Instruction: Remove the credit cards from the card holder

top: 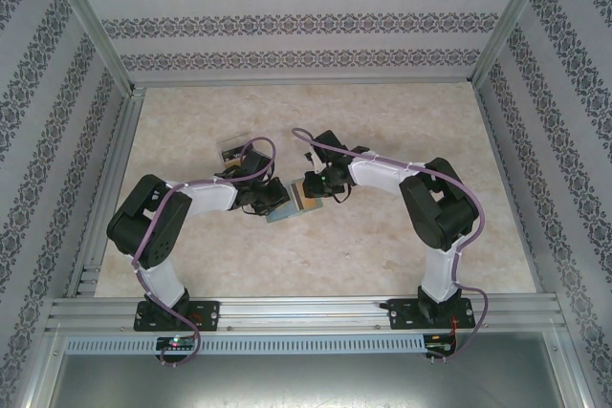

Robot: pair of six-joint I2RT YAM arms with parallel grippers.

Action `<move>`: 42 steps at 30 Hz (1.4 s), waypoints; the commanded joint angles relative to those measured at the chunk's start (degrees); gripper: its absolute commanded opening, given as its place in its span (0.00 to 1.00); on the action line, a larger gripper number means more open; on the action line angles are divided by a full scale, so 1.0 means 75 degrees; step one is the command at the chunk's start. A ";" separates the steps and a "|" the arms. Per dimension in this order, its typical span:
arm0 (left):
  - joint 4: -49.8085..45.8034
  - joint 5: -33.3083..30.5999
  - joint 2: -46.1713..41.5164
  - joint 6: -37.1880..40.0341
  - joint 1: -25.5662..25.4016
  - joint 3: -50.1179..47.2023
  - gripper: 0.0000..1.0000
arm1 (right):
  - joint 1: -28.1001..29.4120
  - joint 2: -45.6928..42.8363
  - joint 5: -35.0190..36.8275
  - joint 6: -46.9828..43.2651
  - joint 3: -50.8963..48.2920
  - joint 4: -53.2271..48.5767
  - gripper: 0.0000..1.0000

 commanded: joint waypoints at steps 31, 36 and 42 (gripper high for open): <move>0.0080 -0.0147 -0.0438 -0.0029 -0.0092 -0.0096 0.13 | 0.0345 0.0465 -0.0253 0.0221 -0.0093 0.0189 0.20; 0.0254 -0.0290 -0.0634 -0.0124 -0.0083 -0.0241 0.19 | 0.0346 0.0451 -0.0231 0.0232 -0.0147 0.0220 0.20; 0.0365 -0.0117 -0.0393 -0.0136 -0.0083 -0.0233 0.20 | 0.0345 0.0444 -0.0229 0.0238 -0.0132 0.0208 0.20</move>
